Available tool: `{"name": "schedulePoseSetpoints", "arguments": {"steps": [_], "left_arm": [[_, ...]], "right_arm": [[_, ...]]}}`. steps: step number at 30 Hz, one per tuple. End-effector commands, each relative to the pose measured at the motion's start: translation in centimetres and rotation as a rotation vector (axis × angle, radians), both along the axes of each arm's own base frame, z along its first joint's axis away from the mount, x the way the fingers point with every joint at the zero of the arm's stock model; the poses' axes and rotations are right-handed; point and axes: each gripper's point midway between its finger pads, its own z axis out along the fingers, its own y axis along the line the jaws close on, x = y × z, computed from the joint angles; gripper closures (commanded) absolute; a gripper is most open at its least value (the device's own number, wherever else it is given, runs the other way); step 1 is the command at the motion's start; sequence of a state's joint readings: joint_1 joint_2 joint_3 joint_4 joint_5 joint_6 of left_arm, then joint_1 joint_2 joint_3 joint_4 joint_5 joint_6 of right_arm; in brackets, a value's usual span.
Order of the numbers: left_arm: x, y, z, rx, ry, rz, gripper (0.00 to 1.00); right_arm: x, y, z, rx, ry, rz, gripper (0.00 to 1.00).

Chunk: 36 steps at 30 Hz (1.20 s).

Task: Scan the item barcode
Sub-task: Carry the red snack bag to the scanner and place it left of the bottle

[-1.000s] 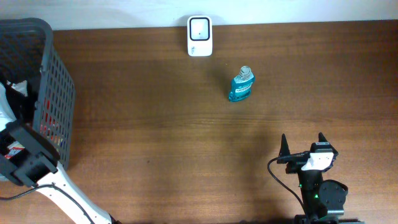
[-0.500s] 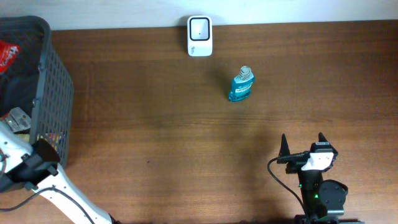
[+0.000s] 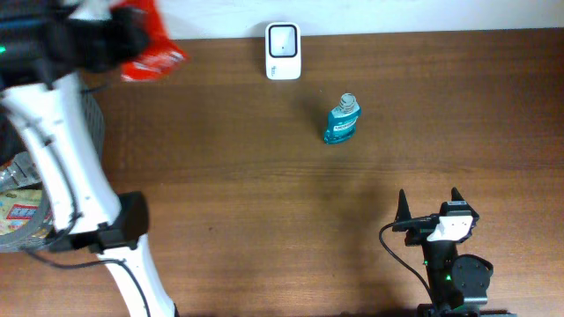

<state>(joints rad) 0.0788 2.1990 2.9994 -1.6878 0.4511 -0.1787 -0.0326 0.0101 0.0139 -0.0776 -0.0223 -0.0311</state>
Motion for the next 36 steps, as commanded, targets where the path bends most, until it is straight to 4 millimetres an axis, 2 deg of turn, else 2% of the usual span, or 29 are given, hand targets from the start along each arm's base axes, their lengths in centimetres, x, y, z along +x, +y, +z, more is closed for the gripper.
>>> {"name": "schedulePoseSetpoints", "arguments": {"steps": [1, 3, 5, 9, 12, 16, 17, 19, 20, 21, 25, 28, 30, 32, 34, 35, 36], "left_arm": [[0.0, -3.5, -4.9, 0.178, 0.134, -0.049, 1.00], [0.0, -5.9, -9.0, 0.261, 0.237, -0.097, 1.00], [0.1, -7.7, -11.7, 0.279, 0.283, -0.139, 1.00], [1.0, -12.6, -19.0, 0.263, 0.353, -0.170, 1.00], [1.1, -15.6, -23.7, 0.224, 0.382, -0.130, 1.00], [0.1, -19.5, -28.0, 0.191, 0.383, -0.129, 1.00], [-0.2, -20.0, -28.3, 0.193, 0.381, -0.140, 0.99], [-0.8, -21.2, -28.7, 0.198, 0.377, -0.165, 0.89], [-1.2, -22.1, -28.7, 0.206, 0.369, -0.183, 0.88], [-1.3, -22.7, -28.6, 0.205, 0.358, -0.194, 0.81], [-1.3, -23.9, -28.4, 0.197, 0.330, -0.213, 0.77], [-1.3, -23.9, -28.4, 0.198, 0.329, -0.214, 0.77], [-0.9, -23.7, -28.0, 0.199, 0.316, -0.220, 0.86], [0.0, -23.0, -26.1, 0.215, 0.265, -0.254, 0.89], [0.8, -21.8, -23.4, 0.226, 0.219, -0.267, 0.84], [1.2, -20.9, -21.5, 0.241, 0.185, -0.285, 0.77], [1.9, -18.6, -18.1, 0.283, 0.123, -0.279, 0.68]], "right_arm": [[0.0, 0.0, -0.3, -0.006, 0.003, -0.002, 0.01], [0.0, 0.0, -0.3, -0.006, 0.004, -0.002, 0.01], [0.0, 0.0, -0.3, -0.006, 0.004, -0.002, 0.01], [0.0, 0.0, -0.3, -0.006, 0.003, -0.002, 0.01], [0.0, 0.0, -0.3, -0.006, 0.003, -0.002, 0.01], [0.0, 0.0, -0.3, -0.006, 0.004, -0.002, 0.02], [0.0, 0.0, -0.3, -0.006, 0.004, -0.002, 0.02], [0.0, 0.0, -0.3, -0.006, 0.004, -0.002, 0.01], [0.0, 0.0, -0.3, -0.006, 0.004, -0.002, 0.01], [0.0, 0.0, -0.3, -0.006, 0.004, -0.002, 0.02], [0.0, 0.0, -0.3, -0.006, 0.004, -0.002, 0.01], [0.0, 0.0, -0.3, -0.006, 0.003, -0.002, 0.02], [0.0, 0.0, -0.3, -0.006, 0.004, -0.002, 0.02], [0.0, 0.0, -0.3, -0.006, 0.003, -0.002, 0.01], [0.0, 0.0, -0.3, -0.006, 0.003, -0.003, 0.02], [0.0, 0.0, -0.3, -0.006, 0.004, -0.002, 0.01], [0.0, 0.0, -0.3, -0.006, 0.004, -0.002, 0.02]]}}
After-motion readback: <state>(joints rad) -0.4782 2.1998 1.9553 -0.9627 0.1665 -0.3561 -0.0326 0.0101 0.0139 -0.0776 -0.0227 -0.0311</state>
